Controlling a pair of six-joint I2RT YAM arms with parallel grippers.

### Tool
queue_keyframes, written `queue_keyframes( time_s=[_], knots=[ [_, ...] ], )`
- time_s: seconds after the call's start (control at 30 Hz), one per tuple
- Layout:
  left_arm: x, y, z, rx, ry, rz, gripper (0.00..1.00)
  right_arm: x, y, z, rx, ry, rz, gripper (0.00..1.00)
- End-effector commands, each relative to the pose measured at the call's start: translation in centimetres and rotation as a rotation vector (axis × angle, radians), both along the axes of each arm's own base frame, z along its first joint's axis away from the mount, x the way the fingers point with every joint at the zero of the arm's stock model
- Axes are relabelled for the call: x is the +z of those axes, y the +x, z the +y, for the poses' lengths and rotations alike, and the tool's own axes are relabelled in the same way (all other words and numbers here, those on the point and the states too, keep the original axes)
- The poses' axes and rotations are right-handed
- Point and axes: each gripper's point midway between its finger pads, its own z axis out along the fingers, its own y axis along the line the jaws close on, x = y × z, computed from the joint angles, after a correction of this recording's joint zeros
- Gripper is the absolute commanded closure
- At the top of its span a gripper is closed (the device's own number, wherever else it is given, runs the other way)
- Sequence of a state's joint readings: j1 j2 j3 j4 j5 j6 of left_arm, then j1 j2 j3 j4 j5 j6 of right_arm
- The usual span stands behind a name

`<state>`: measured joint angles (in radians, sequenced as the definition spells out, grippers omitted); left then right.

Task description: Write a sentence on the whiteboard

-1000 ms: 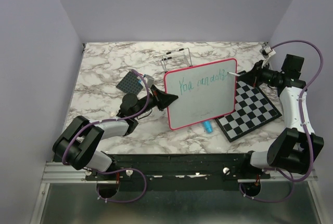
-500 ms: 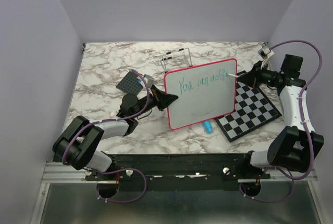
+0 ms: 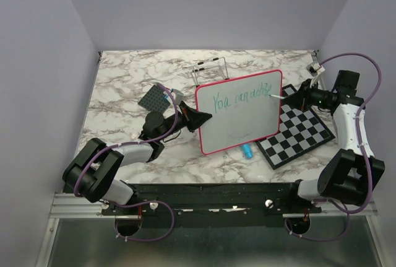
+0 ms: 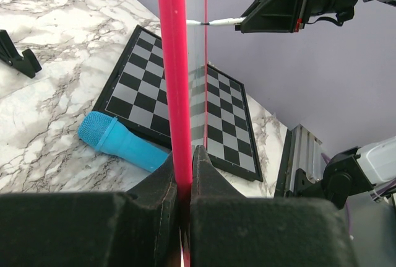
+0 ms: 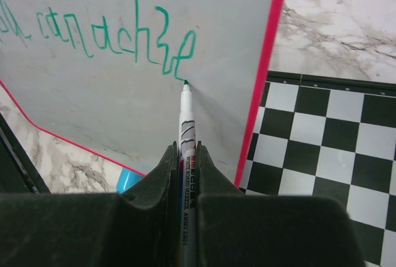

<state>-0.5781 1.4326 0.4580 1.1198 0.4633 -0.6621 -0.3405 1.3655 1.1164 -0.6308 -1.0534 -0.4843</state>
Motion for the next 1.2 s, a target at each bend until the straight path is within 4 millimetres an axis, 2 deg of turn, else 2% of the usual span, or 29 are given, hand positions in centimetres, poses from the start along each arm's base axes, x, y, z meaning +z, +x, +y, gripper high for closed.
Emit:
queue_keyframes(
  time_s=[0.0,0.1,0.23,0.37,0.63,1.17],
  knots=[
    [-3.0,-0.1,0.0,-0.017,0.125,-0.027,1.0,0.7,0.4,-1.8,-0.047,-0.018,-0.023,0.99],
    [-3.0,-0.1,-0.1,-0.018,0.125,-0.029,1.0,2.1,0.8,-2.1,-0.047,-0.009,-0.054,0.99],
    [-3.0,-0.2,-0.1,-0.02,0.125,-0.029,1.0,3.9,0.9,-1.5,-0.019,0.023,-0.088,0.99],
    [-3.1,-0.1,-0.1,-0.02,0.125,-0.028,1.0,4.6,1.4,-1.6,-0.023,0.03,-0.107,1.0],
    [-3.1,-0.1,-0.2,-0.022,0.125,-0.026,1.0,3.6,2.5,-2.1,-0.039,0.049,-0.072,0.99],
    [-3.1,-0.1,-0.3,-0.028,0.123,-0.024,1.0,1.7,2.1,-1.7,-0.032,0.051,-0.028,0.99]
  ],
)
